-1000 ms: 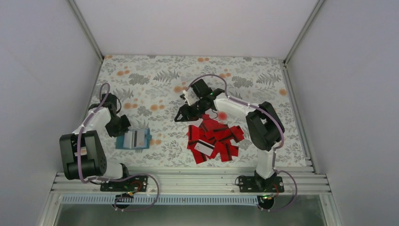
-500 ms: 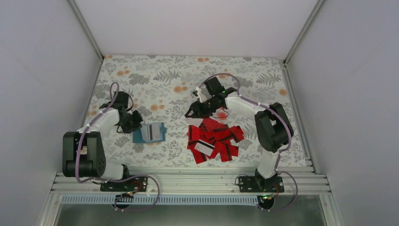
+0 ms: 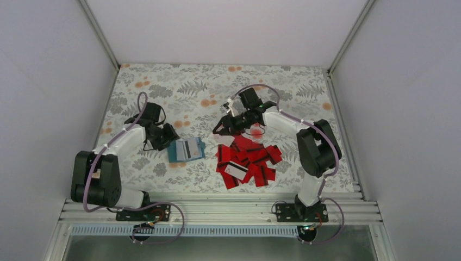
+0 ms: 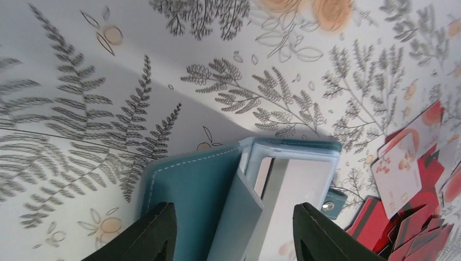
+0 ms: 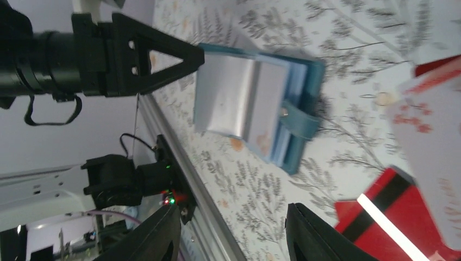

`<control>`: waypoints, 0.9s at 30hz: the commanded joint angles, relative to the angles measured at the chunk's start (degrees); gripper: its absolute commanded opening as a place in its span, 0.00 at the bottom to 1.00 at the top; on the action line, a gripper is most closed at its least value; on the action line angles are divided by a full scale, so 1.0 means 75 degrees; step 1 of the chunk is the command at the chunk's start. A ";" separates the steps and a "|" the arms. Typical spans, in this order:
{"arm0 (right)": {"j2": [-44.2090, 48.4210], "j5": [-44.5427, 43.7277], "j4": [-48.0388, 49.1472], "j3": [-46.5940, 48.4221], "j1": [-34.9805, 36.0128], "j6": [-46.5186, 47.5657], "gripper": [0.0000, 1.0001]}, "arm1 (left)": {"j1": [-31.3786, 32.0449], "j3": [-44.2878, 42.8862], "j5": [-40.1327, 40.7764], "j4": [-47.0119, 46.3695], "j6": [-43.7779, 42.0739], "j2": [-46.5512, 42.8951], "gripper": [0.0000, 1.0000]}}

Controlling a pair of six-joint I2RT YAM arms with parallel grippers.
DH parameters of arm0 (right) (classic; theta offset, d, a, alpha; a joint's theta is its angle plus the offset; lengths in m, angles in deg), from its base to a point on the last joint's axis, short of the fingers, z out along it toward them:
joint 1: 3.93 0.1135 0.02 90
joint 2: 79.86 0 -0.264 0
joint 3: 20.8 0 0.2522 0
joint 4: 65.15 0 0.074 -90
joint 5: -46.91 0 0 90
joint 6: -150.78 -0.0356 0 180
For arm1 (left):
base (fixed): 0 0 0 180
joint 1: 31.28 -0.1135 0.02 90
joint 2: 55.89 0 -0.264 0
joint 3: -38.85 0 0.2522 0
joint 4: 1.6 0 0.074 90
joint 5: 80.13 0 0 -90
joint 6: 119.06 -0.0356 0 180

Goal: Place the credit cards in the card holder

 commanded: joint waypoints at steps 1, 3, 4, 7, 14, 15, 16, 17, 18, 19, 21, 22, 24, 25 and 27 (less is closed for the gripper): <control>-0.0330 0.0898 0.0561 -0.0005 0.0401 -0.0294 0.50 | 0.0039 -0.0544 0.0897 0.1012 -0.0918 -0.0620 0.55; -0.0477 0.0904 0.0711 0.0020 0.0590 -0.0443 0.51 | 0.0039 -0.0522 0.1178 0.1318 -0.1194 -0.0895 0.54; -0.0557 0.0877 0.0765 0.0054 0.0679 -0.0500 0.51 | 0.0039 -0.0452 0.1195 0.1328 -0.1295 -0.0938 0.53; -0.0862 0.0755 0.0870 0.0250 0.0951 -0.0639 0.51 | 0.0039 0.0021 0.1004 0.1060 -0.1507 -0.0911 0.48; -0.1616 0.0359 0.1030 0.0833 0.1389 -0.0930 0.51 | 0.0040 0.0556 0.1005 0.0587 -0.1496 -0.0521 0.31; -0.1745 0.0310 0.1037 0.0901 0.1451 -0.0962 0.51 | 0.0039 0.0595 0.1000 0.0532 -0.1511 -0.0459 0.29; -0.1863 0.0288 0.1071 0.0987 0.1513 -0.1017 0.51 | 0.0042 0.0631 0.0957 0.0458 -0.1540 -0.0398 0.28; -0.1942 0.0231 0.1089 0.1045 0.1575 -0.1055 0.51 | 0.0039 0.0658 0.0884 0.0374 -0.1565 -0.0345 0.27; -0.2013 0.0182 0.1103 0.1088 0.1659 -0.1097 0.51 | 0.0039 0.0681 0.0864 0.0321 -0.1579 -0.0295 0.27; -0.2086 0.0092 0.1128 0.1132 0.1710 -0.1130 0.51 | 0.0039 0.0716 0.0832 0.0263 -0.1591 -0.0265 0.25; -0.2224 -0.0087 0.1133 0.1204 0.1797 -0.1197 0.51 | 0.0039 0.0767 0.0792 0.0184 -0.1629 -0.0239 0.24; -0.2278 -0.0175 0.1105 0.1255 0.1828 -0.1220 0.51 | 0.0039 0.0781 0.0759 0.0152 -0.1645 -0.0237 0.24; -0.2360 -0.0414 0.1035 0.1324 0.1863 -0.1232 0.51 | 0.0041 0.0777 0.0733 0.0140 -0.1648 -0.0246 0.23; -0.2377 -0.0545 0.1011 0.1350 0.1866 -0.1222 0.51 | 0.0041 0.0773 0.0732 0.0141 -0.1654 -0.0256 0.22; -0.2379 -0.0780 0.0925 0.1401 0.1866 -0.1188 0.51 | 0.0040 0.0782 0.0716 0.0118 -0.1671 -0.0249 0.21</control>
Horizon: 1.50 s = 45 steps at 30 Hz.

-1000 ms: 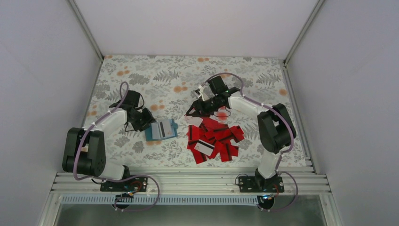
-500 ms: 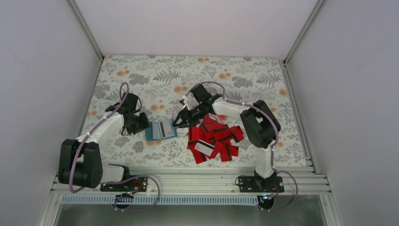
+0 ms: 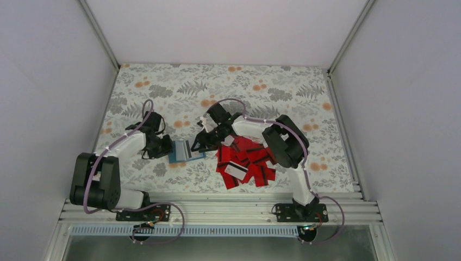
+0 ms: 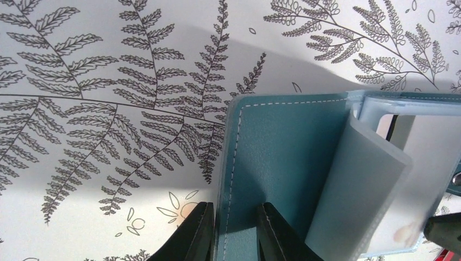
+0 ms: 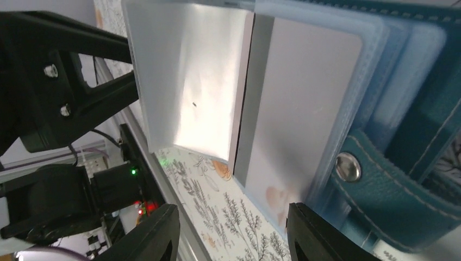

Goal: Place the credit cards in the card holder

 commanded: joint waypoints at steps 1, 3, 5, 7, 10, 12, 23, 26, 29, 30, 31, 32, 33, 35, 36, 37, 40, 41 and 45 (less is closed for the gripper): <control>-0.0091 -0.0643 -0.0083 0.0340 0.0068 -0.0031 0.51 | 0.0016 0.0058 -0.0144 -0.0229 -0.0118 0.0006 0.20; -0.0096 -0.0752 -0.0131 0.0344 0.0068 -0.0005 0.51 | 0.0025 0.0067 -0.0170 -0.0241 -0.0125 0.0016 0.19; -0.0072 -0.0857 -0.0176 0.0334 0.0068 0.0031 0.51 | 0.0024 0.0052 -0.0185 -0.0230 -0.0149 0.0007 0.18; -0.0027 -0.0947 -0.0205 0.0305 0.0065 0.0037 0.51 | 0.0027 0.0050 -0.0174 -0.0220 -0.0149 -0.0001 0.18; 0.0046 -0.0966 -0.0178 0.0234 0.0068 0.0021 0.51 | 0.0028 0.0047 -0.0180 -0.0221 -0.0142 -0.0010 0.18; 0.0124 -0.1061 -0.0208 0.0193 0.0068 0.0015 0.50 | 0.0028 0.0038 -0.0174 -0.0209 -0.0151 -0.0019 0.18; 0.0152 -0.0887 0.0032 -0.0016 0.0174 -0.0051 0.50 | 0.0039 0.0026 -0.0197 -0.0247 -0.0181 0.0046 0.17; 0.0104 -0.0804 0.0069 0.0042 0.0219 -0.0058 0.50 | 0.0039 0.0027 -0.0214 -0.0253 -0.0184 0.0046 0.17; 0.0083 -0.0667 0.0104 0.0163 0.0273 -0.0067 0.49 | 0.0039 0.0034 -0.0232 -0.0254 -0.0192 0.0040 0.17; 0.0086 -0.0642 0.0086 0.0210 0.0289 -0.0059 0.49 | 0.0038 0.0037 -0.0232 -0.0259 -0.0184 0.0031 0.17; 0.0088 -0.0635 0.0064 0.0275 0.0305 -0.0057 0.49 | 0.0049 0.0037 -0.0233 -0.0257 -0.0181 0.0020 0.17; 0.0088 -0.0627 0.0032 0.0343 0.0322 -0.0040 0.49 | 0.0051 0.0037 -0.0233 -0.0253 -0.0187 0.0027 0.17; 0.0091 -0.0607 0.0017 0.0410 0.0337 -0.0035 0.49 | 0.0051 0.0029 -0.0233 -0.0253 -0.0182 0.0018 0.17; 0.0098 -0.0553 0.0011 0.0524 0.0382 -0.0032 0.49 | 0.0061 0.0035 -0.0244 -0.0253 -0.0185 0.0006 0.17; 0.0085 -0.0520 0.0018 0.0576 0.0411 -0.0033 0.49 | 0.0063 0.0037 -0.0244 -0.0253 -0.0178 0.0002 0.17; 0.0070 -0.0491 0.0014 0.0631 0.0444 -0.0024 0.49 | 0.0073 0.0037 -0.0244 -0.0253 -0.0181 -0.0012 0.17; -0.0066 -0.0438 -0.0027 0.0843 0.0528 0.0019 0.49 | 0.0075 0.0049 -0.0239 -0.0247 -0.0175 -0.0042 0.17; -0.0133 -0.0417 -0.0051 0.0925 0.0545 0.0040 0.49 | 0.0077 0.0059 -0.0233 -0.0251 -0.0166 -0.0064 0.17; -0.0399 -0.0343 -0.0165 0.1287 0.0640 0.0070 0.49 | 0.0074 0.0096 -0.0221 -0.0232 -0.0130 -0.0155 0.17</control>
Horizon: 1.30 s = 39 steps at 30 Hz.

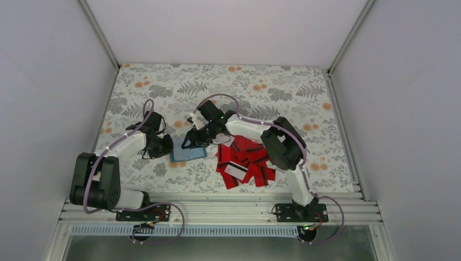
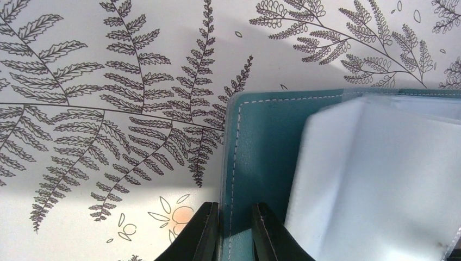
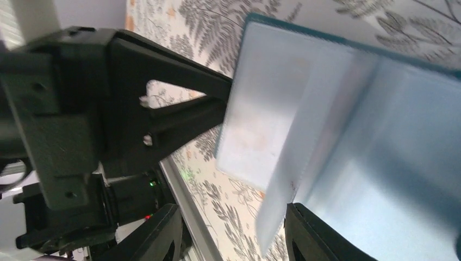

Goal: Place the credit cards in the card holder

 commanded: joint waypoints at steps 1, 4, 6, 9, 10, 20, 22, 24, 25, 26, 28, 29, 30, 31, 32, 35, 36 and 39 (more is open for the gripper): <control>-0.0424 0.0195 -0.0096 0.0537 0.0198 0.0090 0.49 | 0.0037 0.0083 -0.0100 -0.0087 -0.0046 -0.0169 0.17; -0.0591 0.0251 -0.0184 0.0793 0.0248 0.0105 0.49 | 0.0040 0.0062 -0.0109 -0.0050 -0.0050 -0.0195 0.17; -0.0727 0.0297 -0.0228 0.0927 0.0278 0.0117 0.49 | 0.0037 0.0038 -0.0107 0.0002 -0.0039 -0.0232 0.17; -0.0871 0.0340 -0.0292 0.1118 0.0319 0.0130 0.49 | 0.0037 -0.0073 -0.0099 0.0172 0.0021 -0.0387 0.17; -0.0919 0.0341 -0.0311 0.1170 0.0330 0.0137 0.49 | 0.0039 -0.0131 -0.0065 0.0261 0.0039 -0.0479 0.18; -0.0652 0.0491 -0.0555 0.1360 0.0325 0.0436 0.48 | 0.0037 -0.0737 0.0612 0.1249 0.0212 -0.1638 0.39; -0.0489 0.0728 -0.0457 0.1405 0.0330 0.0556 0.49 | 0.0037 -0.0862 0.0748 0.1362 0.0206 -0.1763 0.41; -0.0322 0.0823 -0.0540 0.1554 0.0330 0.0752 0.49 | 0.0027 -0.1011 0.0970 0.1416 0.0233 -0.1939 0.48; -0.0232 0.0823 -0.0627 0.1641 0.0326 0.0864 0.49 | 0.0026 -0.1087 0.1095 0.1422 0.0250 -0.2067 0.53; -0.0141 0.0776 -0.0748 0.1734 0.0324 0.0972 0.49 | 0.0028 -0.1178 0.1214 0.1405 0.0254 -0.2203 0.59; 0.0103 0.0568 -0.0989 0.1945 0.0305 0.1192 0.50 | 0.0025 -0.1372 0.1483 0.1359 0.0246 -0.2443 0.73; 0.0247 0.0414 -0.1077 0.1985 0.0281 0.1275 0.50 | 0.0025 -0.1499 0.1595 0.1330 0.0227 -0.2539 0.80; 0.0406 0.0200 -0.1138 0.1991 0.0265 0.1332 0.50 | 0.0025 -0.1638 0.1693 0.1310 0.0206 -0.2593 0.88; 0.0617 -0.0061 -0.1172 0.1958 0.0218 0.1379 0.50 | 0.0025 -0.1759 0.1752 0.1262 0.0168 -0.2627 0.99; 0.0825 -0.0358 -0.1221 0.1939 0.0183 0.1405 0.50 | 0.0025 -0.1862 0.1758 0.1174 0.0093 -0.2638 1.00; 0.1514 -0.1664 -0.1480 0.1803 0.0000 0.1424 0.51 | 0.0024 -0.2154 0.1680 0.0974 -0.0128 -0.2503 1.00; 0.1743 -0.2103 -0.1574 0.1700 -0.0092 0.1387 0.51 | 0.0025 -0.2254 0.1579 0.0905 -0.0221 -0.2425 1.00; 0.2448 -0.3256 -0.1864 0.1204 -0.0571 0.1074 0.53 | 0.0037 -0.2468 0.0693 0.0398 -0.0653 -0.2343 0.99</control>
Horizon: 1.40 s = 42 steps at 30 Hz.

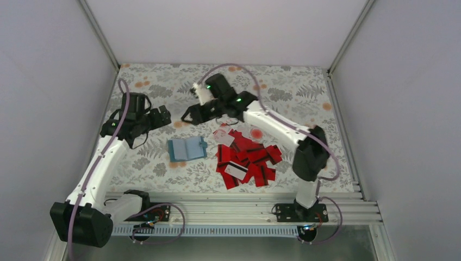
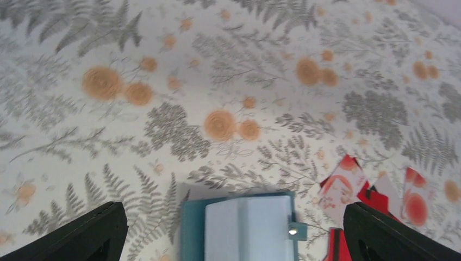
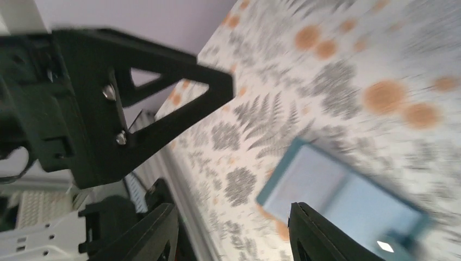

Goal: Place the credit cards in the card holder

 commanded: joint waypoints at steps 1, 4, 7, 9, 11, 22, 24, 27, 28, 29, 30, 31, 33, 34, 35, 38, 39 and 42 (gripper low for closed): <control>0.1139 -0.2116 -0.0577 -0.0691 -0.0790 -0.0288 0.53 | 0.0042 -0.0336 -0.1096 -0.0826 -0.0731 0.0128 0.97; 0.1734 -0.2060 -0.0632 -0.1769 -0.1560 -0.0672 0.60 | 0.0234 -0.0293 -0.2034 -0.1304 -0.0939 0.0351 0.88; 0.2289 -0.1916 -0.0773 -0.2813 -0.2267 -0.0861 0.60 | 0.0717 -0.0275 -0.2593 -0.1606 -0.1088 0.0843 0.81; 0.2725 -0.1820 -0.0815 -0.3481 -0.2685 -0.0997 0.60 | 0.1179 -0.0295 -0.2666 -0.1740 -0.1136 0.1182 0.79; 0.3052 -0.1591 -0.0777 -0.4176 -0.3062 -0.1122 0.61 | 0.1641 -0.0352 -0.2505 -0.1857 -0.1116 0.1518 0.79; 0.2354 0.0647 -0.0273 -0.4766 -0.3735 -0.0446 0.62 | 0.3172 -0.1447 -0.1870 -0.1928 -0.0462 0.4327 0.39; 0.2106 0.0946 -0.0095 -0.4631 -0.3734 -0.0443 0.63 | 0.3259 -0.1697 -0.1858 -0.1862 -0.0379 0.4779 0.34; 0.1482 0.1153 -0.0173 -0.4252 -0.3735 -0.0269 0.63 | 0.3405 -0.2073 -0.1791 -0.1633 -0.0264 0.5337 0.30; 0.1332 0.1014 -0.0278 -0.4127 -0.3730 -0.0193 0.63 | 0.3464 -0.2136 -0.1786 -0.1595 -0.0257 0.5454 0.29; 0.1233 0.0910 -0.0393 -0.4037 -0.3734 -0.0144 0.63 | 0.3511 -0.2191 -0.1795 -0.1556 -0.0262 0.5558 0.28; 0.1184 0.0848 -0.0458 -0.4017 -0.3735 -0.0114 0.63 | 0.3568 -0.2236 -0.1812 -0.1531 -0.0282 0.5639 0.26; 0.1162 0.0783 -0.0499 -0.4038 -0.3735 -0.0101 0.63 | 0.3623 -0.2246 -0.1871 -0.1547 -0.0325 0.5696 0.24; 0.1138 0.0479 -0.0677 -0.4098 -0.3733 -0.0097 0.63 | 0.3779 -0.2256 -0.2140 -0.1691 -0.0515 0.5806 0.24; 0.1159 0.0280 -0.0781 -0.4139 -0.3735 -0.0110 0.63 | 0.3870 -0.2284 -0.2271 -0.1759 -0.0618 0.5860 0.23; 0.1207 -0.0063 -0.0896 -0.4172 -0.3734 -0.0144 0.62 | 0.3982 -0.2351 -0.2347 -0.1777 -0.0736 0.5912 0.23; 0.1616 -0.1248 -0.1272 -0.4383 -0.3774 -0.0480 0.62 | 0.4338 -0.2563 -0.2491 -0.1807 -0.1142 0.6053 0.26; 0.1883 -0.1534 -0.1382 -0.4513 -0.3803 -0.0609 0.62 | 0.4427 -0.2619 -0.2494 -0.1817 -0.1249 0.6080 0.28; 0.2499 -0.2185 -0.1654 -0.5083 -0.4007 -0.0932 0.61 | 0.4574 -0.2617 -0.2714 -0.1951 -0.1472 0.6155 0.37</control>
